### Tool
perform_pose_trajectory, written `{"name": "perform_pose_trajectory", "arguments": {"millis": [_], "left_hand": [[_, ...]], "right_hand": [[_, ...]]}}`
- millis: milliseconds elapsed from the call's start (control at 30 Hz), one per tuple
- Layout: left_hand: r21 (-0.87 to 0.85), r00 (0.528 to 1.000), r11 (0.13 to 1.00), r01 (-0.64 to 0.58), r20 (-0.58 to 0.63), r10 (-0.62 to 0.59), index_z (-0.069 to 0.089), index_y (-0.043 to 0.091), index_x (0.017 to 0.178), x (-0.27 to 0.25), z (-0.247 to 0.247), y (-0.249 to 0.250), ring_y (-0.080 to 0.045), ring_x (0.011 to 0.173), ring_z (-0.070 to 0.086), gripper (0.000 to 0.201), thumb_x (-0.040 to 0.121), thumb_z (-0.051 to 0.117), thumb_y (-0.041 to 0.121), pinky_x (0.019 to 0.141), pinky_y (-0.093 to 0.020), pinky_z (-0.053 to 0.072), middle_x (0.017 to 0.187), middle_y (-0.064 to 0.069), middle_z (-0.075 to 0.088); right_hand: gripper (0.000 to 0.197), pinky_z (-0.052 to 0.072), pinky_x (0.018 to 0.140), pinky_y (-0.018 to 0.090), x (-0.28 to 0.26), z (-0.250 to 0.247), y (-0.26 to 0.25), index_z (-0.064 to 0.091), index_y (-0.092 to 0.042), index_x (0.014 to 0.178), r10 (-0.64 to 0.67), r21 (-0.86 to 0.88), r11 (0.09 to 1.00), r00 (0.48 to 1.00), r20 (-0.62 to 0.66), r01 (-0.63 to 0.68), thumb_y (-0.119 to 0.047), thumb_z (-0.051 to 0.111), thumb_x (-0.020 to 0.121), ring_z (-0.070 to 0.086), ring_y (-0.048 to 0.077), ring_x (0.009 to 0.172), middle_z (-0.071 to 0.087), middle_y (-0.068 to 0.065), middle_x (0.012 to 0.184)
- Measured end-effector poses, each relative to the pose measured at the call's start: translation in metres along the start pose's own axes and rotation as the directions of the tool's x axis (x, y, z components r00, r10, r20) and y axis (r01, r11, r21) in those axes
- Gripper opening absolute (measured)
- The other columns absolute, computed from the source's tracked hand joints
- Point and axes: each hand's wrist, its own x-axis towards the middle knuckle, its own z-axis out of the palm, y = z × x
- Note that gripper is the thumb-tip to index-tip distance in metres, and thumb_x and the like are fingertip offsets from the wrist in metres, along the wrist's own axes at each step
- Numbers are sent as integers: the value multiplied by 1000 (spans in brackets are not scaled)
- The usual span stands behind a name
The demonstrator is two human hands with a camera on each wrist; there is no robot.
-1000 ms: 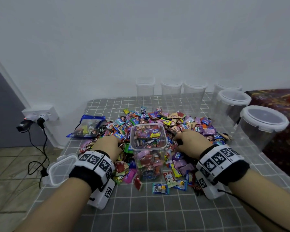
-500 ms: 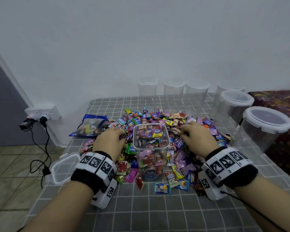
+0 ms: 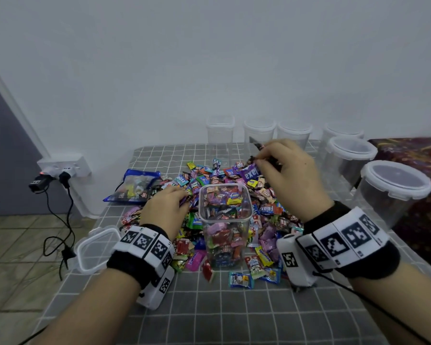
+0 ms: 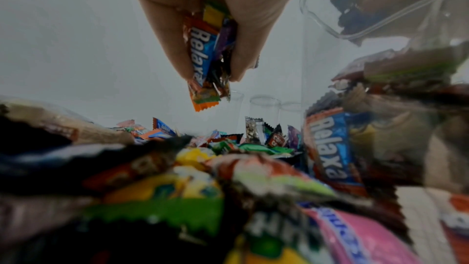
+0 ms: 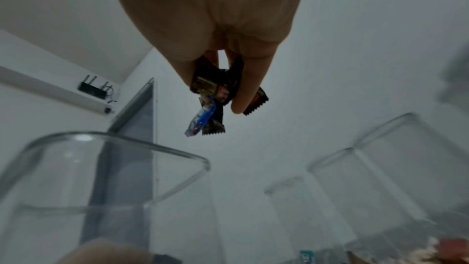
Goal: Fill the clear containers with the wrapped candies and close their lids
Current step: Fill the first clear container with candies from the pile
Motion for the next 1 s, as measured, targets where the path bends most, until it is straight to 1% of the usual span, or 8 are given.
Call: {"name": "perform_pose_trajectory", "arguments": {"millis": [167,333,433,567,667,733,867,1000], "left_hand": [[-6,1000,1000,-4,-2,4,68,15,114,-1,-1,2,-16,107,57,28,92,57,28,89,-30,43,119,4,63],[-33,1000,999,-2,-5,1,68,13,112,-1,-2,2,-17,106,57,26,92,57,26,89,-31,44,118,2,63],[-37,1000,999,3,-3,-3,68,13,113,-2,-3,2,-17,107,57,27,92,57,26,90,-30,43,118,3,63],[-48,1000,999,5,-7,-6,68,13,112,-2,-4,2,-17,107,57,26,92,58,26,89,-30,42,117,2,63],[-52,1000,999,7,-13,-8,68,13,112,-2,-5,2,-17,107,57,26,92,58,25,90,-29,42,117,2,64],[-51,1000,999,5,-15,-6,68,12,112,-2,-5,2,-17,106,58,26,91,59,25,90,-28,42,117,1,64],[-56,1000,998,-1,-15,0,68,12,113,-2,-5,2,-18,106,58,27,91,59,25,89,-29,43,117,1,64],[-42,1000,999,-3,-13,2,67,12,113,-2,-5,2,-17,107,57,27,92,58,25,90,-29,42,118,1,63]], "right_hand": [[6,38,75,21,-12,15,-14,67,-7,86,-120,54,992,989,89,115,-9,62,87,57,18,88,62,5,100],[11,34,73,17,-22,32,-18,67,-7,85,-176,64,984,972,159,167,-13,58,84,56,16,90,63,7,102],[14,43,74,26,-25,37,-21,67,-5,85,-194,46,981,960,203,188,-15,58,84,60,23,88,63,9,105],[19,45,74,29,-26,36,-21,65,-5,82,-168,80,985,963,213,154,-22,57,83,61,24,86,62,8,108],[22,37,80,21,-29,37,-18,64,-8,78,-156,110,985,966,207,136,-28,56,83,59,19,93,62,7,108],[19,33,82,17,-33,38,-18,64,-9,77,-150,109,985,969,198,131,-26,59,82,57,19,99,63,6,108],[19,36,90,21,-40,38,-15,66,-10,80,-110,157,984,975,193,80,-27,58,82,56,16,106,63,4,111],[34,27,93,3,-45,35,-14,65,-13,99,-75,272,962,984,164,28,-40,53,82,46,4,111,57,-3,118]]}}
